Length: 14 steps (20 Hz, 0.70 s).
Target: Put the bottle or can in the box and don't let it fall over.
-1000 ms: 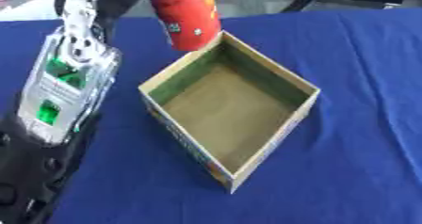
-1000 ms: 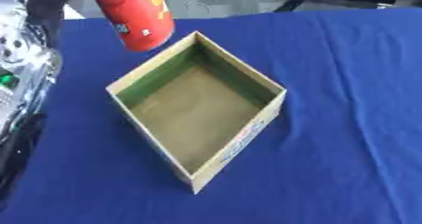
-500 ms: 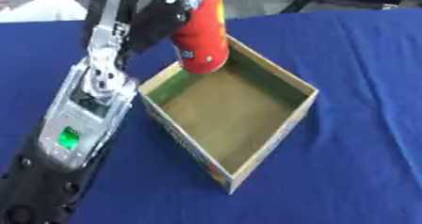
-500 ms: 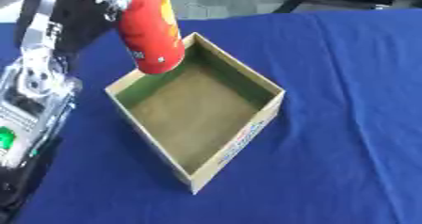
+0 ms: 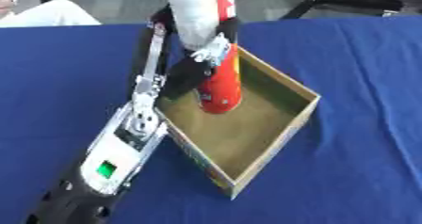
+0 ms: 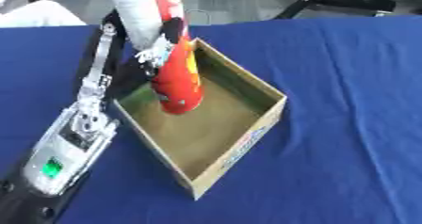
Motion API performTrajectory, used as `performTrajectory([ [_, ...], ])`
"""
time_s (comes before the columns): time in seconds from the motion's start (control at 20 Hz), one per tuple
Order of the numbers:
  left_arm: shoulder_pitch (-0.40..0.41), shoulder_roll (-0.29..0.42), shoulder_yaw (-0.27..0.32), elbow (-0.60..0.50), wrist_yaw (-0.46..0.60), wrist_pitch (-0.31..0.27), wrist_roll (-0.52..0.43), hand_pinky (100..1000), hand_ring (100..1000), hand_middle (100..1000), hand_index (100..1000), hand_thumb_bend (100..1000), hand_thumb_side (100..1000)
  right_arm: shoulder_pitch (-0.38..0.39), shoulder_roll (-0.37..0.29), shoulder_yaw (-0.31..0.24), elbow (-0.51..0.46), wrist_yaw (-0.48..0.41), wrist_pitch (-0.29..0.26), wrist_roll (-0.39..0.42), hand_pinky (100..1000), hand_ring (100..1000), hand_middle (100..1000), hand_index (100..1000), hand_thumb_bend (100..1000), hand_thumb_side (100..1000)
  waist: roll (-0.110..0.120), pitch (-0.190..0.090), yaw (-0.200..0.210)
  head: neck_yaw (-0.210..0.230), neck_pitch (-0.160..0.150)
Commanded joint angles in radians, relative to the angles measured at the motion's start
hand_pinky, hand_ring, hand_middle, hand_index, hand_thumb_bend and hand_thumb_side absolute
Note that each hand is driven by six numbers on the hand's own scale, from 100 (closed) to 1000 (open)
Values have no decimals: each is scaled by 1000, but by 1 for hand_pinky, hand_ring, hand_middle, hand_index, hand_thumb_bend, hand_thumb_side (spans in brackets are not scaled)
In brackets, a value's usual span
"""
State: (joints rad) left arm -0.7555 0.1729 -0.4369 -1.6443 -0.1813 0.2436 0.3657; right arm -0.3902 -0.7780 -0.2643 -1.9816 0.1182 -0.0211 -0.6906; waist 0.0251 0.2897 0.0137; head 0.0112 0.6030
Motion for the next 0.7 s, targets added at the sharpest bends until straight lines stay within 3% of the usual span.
performTrajectory([
  [0.05,-8,-9,-10,43,-21,-29,0,974,675,764,520,100,529,-9,-17,-14,-18,-1,2,1,831,657,879,582,100,587,-5,-18,1,7,-11],
  [0.2,-4,-16,-17,95,-49,-50,-2,979,687,790,553,100,457,-8,-17,-17,-18,-1,1,-2,832,655,878,582,100,589,-5,-18,3,9,-6],
  [0.45,-2,-20,-22,121,-76,-68,-12,988,707,818,591,100,420,-6,-15,-18,-18,-5,2,-3,832,655,879,582,100,597,-4,-19,7,6,-1],
  [0.7,10,-17,-29,119,-90,-68,-26,1000,811,994,765,100,334,-2,-13,-21,-18,-7,1,-5,832,653,877,582,100,590,-6,-21,9,4,5],
])
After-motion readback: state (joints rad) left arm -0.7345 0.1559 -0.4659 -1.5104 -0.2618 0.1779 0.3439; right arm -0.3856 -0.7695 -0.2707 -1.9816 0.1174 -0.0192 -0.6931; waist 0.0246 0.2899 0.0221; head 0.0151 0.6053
